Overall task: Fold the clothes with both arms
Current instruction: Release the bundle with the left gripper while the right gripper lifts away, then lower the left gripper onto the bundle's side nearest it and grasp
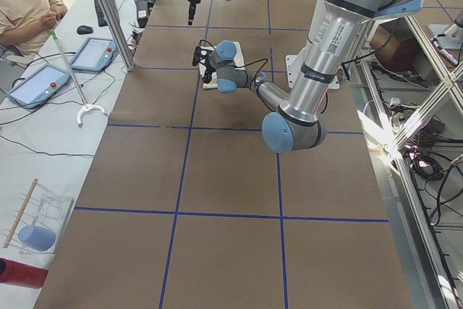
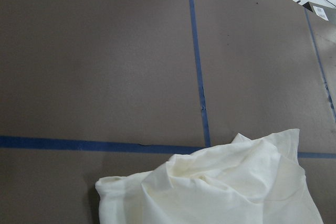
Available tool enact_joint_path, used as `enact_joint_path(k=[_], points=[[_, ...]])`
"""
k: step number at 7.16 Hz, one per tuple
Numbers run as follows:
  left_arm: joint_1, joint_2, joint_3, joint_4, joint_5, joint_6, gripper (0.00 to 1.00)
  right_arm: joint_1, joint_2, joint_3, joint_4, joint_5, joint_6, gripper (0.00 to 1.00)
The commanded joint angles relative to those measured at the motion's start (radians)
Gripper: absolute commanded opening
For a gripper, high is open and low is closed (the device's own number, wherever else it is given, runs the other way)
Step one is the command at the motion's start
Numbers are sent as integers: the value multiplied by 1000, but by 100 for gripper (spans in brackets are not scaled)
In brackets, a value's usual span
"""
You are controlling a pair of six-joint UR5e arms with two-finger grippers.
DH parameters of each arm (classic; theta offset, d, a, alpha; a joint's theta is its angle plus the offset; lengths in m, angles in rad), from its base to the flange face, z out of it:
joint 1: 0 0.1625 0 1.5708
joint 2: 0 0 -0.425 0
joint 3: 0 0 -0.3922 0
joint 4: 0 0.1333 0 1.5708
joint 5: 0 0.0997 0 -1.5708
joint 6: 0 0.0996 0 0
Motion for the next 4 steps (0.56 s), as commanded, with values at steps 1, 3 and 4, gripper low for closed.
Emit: enact_joint_path(k=[1, 3, 4], points=[[11, -70, 161, -158, 59, 45, 100, 2, -4, 1, 2, -3, -3, 100], [12, -72, 166, -191, 53, 154, 68, 2, -4, 1, 2, -3, -3, 100], [28, -74, 160, -196, 53, 192, 67, 2, -4, 1, 2, -4, -3, 100]])
